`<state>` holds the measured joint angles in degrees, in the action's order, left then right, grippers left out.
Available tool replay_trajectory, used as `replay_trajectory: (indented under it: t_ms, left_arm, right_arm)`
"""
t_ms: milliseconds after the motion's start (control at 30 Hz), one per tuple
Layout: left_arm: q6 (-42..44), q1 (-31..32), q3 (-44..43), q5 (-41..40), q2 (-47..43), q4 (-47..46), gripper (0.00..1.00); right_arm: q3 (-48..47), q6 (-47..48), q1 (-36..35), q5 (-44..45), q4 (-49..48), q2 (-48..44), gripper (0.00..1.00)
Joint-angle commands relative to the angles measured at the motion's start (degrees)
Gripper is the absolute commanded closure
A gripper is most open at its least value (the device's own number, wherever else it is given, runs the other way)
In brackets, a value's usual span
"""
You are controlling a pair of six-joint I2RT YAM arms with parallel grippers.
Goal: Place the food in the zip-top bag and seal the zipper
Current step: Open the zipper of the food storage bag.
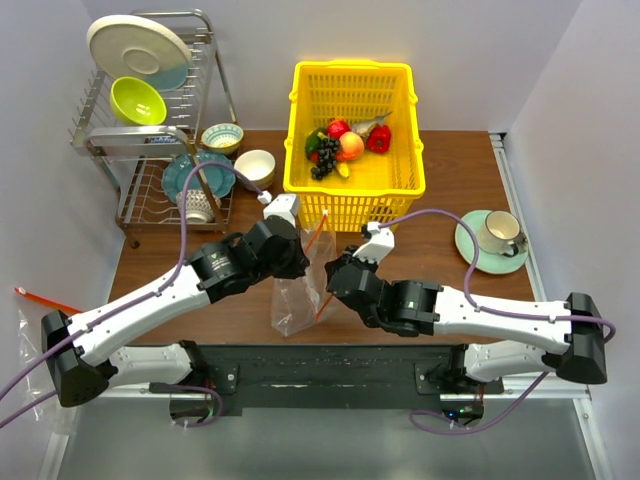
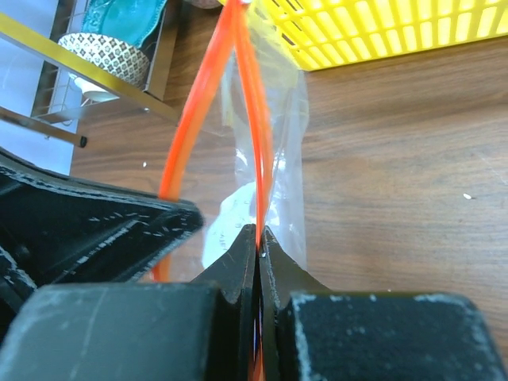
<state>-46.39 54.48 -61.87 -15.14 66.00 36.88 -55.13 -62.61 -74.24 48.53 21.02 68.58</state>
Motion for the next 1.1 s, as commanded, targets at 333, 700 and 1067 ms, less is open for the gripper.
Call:
replay_trajectory:
  t_ms: [333,700,1067]
  left_arm:
    - [8.59,0.19,-14.51,-11.67,3.26,22.35,1.0]
    - [14.4,0.19,-8.73,-5.35,-1.39,16.39,1.0]
    - [12.47,0.19,5.95,2.12,-10.01,6.1,1.0]
  right_arm:
    - [6.26,-4.63,-0.12,1.66,7.64,-2.57,1.0]
    - [7.06,10.02,-0.21,-12.31,-1.4,-0.02,0.84]
    - [7.23,16.82,-0.21,-22.6,-8.01,3.23,0.56]
